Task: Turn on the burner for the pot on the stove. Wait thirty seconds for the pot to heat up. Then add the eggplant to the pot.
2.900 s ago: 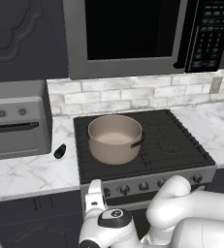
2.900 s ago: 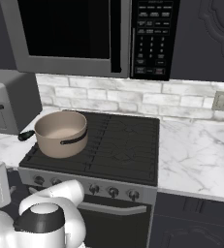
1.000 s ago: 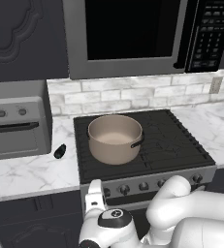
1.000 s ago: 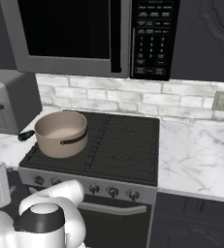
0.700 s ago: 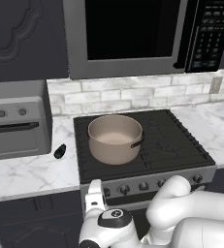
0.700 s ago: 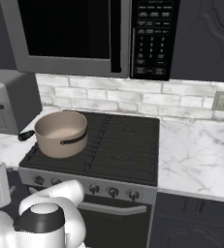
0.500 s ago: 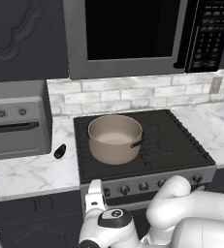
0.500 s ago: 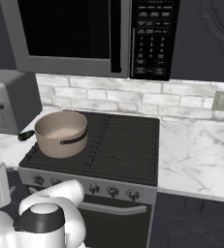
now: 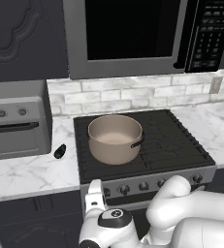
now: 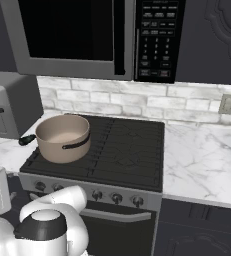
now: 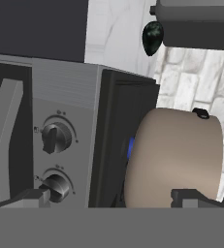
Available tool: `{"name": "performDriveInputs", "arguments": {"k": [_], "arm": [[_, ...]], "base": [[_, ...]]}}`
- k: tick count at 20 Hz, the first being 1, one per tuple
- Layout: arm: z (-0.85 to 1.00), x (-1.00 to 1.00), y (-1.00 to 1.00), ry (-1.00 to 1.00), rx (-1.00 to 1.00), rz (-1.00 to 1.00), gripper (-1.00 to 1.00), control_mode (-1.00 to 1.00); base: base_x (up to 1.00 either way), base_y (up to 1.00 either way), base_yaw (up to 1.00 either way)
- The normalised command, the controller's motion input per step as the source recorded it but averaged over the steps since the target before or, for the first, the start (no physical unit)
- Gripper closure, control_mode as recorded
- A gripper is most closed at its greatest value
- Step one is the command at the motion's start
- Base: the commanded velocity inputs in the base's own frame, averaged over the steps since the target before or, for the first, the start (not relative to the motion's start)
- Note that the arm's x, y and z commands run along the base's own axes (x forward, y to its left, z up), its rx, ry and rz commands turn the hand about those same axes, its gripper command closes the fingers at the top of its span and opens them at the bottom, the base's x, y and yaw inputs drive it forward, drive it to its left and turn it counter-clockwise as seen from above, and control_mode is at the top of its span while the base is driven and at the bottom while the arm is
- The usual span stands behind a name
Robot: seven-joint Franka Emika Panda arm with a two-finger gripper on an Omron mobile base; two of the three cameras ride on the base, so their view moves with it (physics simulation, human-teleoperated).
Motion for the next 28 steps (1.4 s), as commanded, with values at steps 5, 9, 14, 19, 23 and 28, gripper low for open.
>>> {"name": "performDriveInputs", "arguments": {"k": [5,9,14,19,23,28], "arm": [[0.0,0.0,0.0,0.0,0.0,0.0,-1.0,-1.0],[0.0,0.0,0.0,0.0,0.0,0.0,-1.0,-1.0],[0.0,0.0,0.0,0.0,0.0,0.0,-1.0,-1.0],[0.0,0.0,0.0,0.0,0.0,0.0,-1.0,-1.0],[0.0,0.0,0.0,0.0,0.0,0.0,-1.0,-1.0],[0.0,0.0,0.0,0.0,0.0,0.0,-1.0,-1.0]], "base": [[0.0,0.0,0.0],[0.0,0.0,0.0],[0.0,0.0,0.0],[0.0,0.0,0.0],[0.0,0.0,0.0],[0.0,0.0,0.0]]}}
